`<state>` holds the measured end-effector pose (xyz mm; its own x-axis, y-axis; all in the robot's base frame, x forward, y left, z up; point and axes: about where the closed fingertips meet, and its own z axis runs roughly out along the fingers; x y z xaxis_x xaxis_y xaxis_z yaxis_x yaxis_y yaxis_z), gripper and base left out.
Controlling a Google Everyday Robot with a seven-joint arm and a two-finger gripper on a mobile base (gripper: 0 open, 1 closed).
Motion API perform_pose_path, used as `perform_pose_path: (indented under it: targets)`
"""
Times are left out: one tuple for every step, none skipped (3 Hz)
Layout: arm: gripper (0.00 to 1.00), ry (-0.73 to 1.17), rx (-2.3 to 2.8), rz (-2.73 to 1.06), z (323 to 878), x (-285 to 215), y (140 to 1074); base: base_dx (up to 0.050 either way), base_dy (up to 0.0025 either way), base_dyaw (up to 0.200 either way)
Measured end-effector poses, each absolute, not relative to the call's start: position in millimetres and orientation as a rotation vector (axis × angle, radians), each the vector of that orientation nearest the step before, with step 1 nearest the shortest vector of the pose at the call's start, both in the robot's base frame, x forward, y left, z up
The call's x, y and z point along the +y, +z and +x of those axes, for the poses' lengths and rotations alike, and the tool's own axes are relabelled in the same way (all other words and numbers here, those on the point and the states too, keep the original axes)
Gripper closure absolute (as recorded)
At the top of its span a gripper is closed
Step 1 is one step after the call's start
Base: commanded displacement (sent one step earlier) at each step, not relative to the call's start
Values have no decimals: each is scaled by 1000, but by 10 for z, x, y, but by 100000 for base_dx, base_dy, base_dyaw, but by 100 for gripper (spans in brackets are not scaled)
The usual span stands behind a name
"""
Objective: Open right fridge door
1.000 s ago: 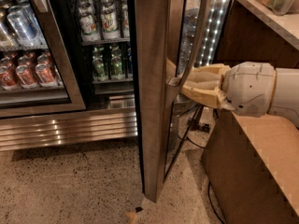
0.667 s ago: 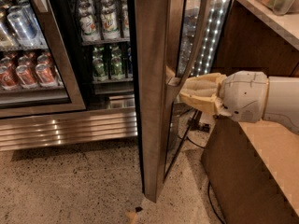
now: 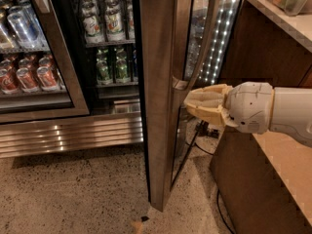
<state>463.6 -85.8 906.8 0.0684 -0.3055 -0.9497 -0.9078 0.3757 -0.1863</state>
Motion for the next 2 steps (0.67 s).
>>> perform_pose_path:
  targets:
    - [100,647,1485,-1148,4626,-888,9066,0,0,0]
    - [100,638,1485,-1178,4479,-879,9010,0,0,0]
